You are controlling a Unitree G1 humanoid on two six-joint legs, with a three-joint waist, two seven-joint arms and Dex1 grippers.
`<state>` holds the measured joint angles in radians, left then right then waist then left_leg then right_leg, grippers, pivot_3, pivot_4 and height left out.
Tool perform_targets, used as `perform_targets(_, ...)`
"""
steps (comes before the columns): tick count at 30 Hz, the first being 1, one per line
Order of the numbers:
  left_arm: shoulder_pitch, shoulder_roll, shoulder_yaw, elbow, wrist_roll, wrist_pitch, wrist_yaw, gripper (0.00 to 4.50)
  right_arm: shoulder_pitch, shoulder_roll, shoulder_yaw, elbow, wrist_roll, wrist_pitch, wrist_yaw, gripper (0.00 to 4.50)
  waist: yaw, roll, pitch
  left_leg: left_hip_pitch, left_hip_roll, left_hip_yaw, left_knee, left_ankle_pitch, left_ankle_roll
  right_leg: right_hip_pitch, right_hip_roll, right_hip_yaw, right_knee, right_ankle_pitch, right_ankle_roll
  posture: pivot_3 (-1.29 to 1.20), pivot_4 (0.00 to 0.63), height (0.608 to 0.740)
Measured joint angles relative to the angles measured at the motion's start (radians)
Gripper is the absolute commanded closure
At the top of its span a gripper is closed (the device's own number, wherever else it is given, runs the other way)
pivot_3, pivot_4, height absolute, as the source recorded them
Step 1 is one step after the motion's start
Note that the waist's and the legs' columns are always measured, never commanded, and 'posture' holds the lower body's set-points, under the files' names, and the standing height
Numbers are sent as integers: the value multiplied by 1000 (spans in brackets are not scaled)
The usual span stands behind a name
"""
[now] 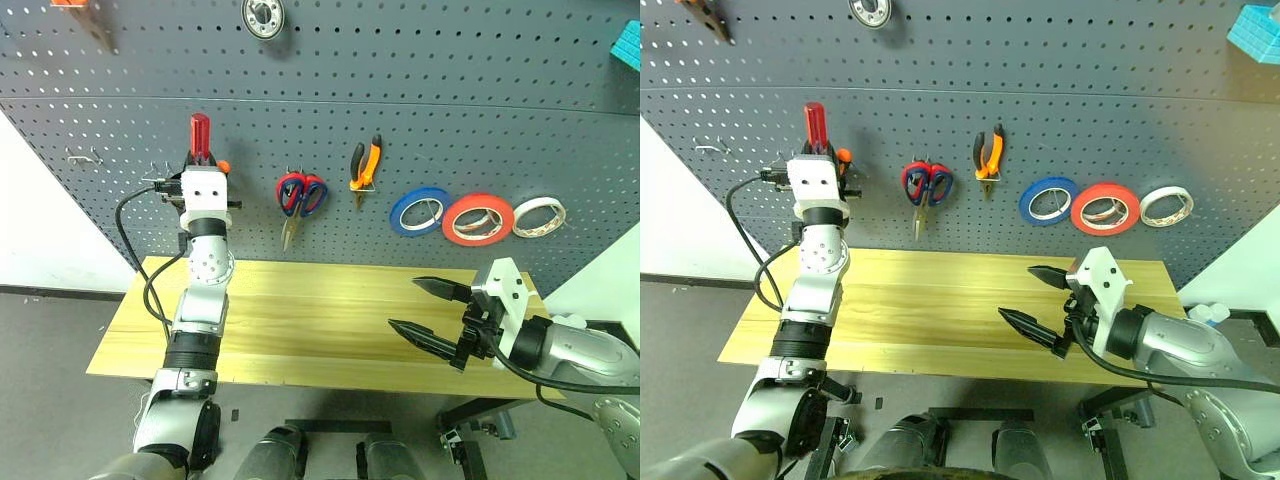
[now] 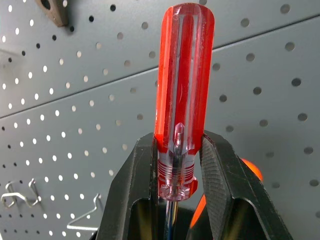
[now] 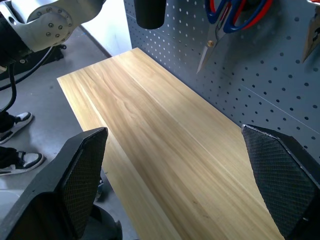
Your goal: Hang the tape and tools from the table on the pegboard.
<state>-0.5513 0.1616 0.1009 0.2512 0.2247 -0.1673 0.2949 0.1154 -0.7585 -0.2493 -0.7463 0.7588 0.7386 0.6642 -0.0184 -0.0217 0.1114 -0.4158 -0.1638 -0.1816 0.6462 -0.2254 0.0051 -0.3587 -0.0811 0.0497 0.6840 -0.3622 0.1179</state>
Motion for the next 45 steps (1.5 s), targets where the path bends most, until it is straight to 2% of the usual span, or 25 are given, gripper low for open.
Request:
perform_targets(5, 10, -2, 0, -33, 6, 13, 11, 3681, -1, -2, 4, 3, -2, 0, 0, 0, 1, 0, 1, 0, 0, 0, 0, 0, 0, 0, 0, 0, 0, 0, 0, -136, 145, 718)
perform_targets(16, 30, 10, 1, -50, 32, -18, 49, 193, -11, -4, 18, 21, -19, -4, 9, 0, 3, -1, 3, -1, 0, 0, -1, 0, 0, 0, 0, 0, -1, 0, 0, -133, 138, 718)
perform_targets(17, 30, 10, 1, -50, 33, -17, 54, 19, -15, -4, 20, 26, -21, -4, 9, 0, 3, -1, 3, -1, 0, 0, -1, 0, 0, 0, 0, 0, -1, 0, 0, -132, 137, 718)
perform_targets(28, 31, 9, 0, -55, 31, -18, 50, 19, -42, -4, 36, 44, -34, -7, 16, 0, 3, -1, 3, -2, 0, 0, -1, 0, 0, -2, 0, 0, -1, 0, 0, -128, 119, 718)
perform_targets(37, 130, 11, -8, -279, 27, 52, -34, 19, -56, -5, 42, 70, -51, -30, 33, 0, 3, 0, 2, -4, 0, 0, 0, 0, 0, -4, 0, -1, -1, 0, 0, -96, 99, 718)
perform_targets(45, 136, 31, -5, -389, 27, 121, -84, 19, -114, -4, 81, 127, -90, -70, 55, 0, 7, 0, 1, -4, 0, 0, 0, 0, 0, -4, 0, -1, -1, 0, 0, -64, 68, 718)
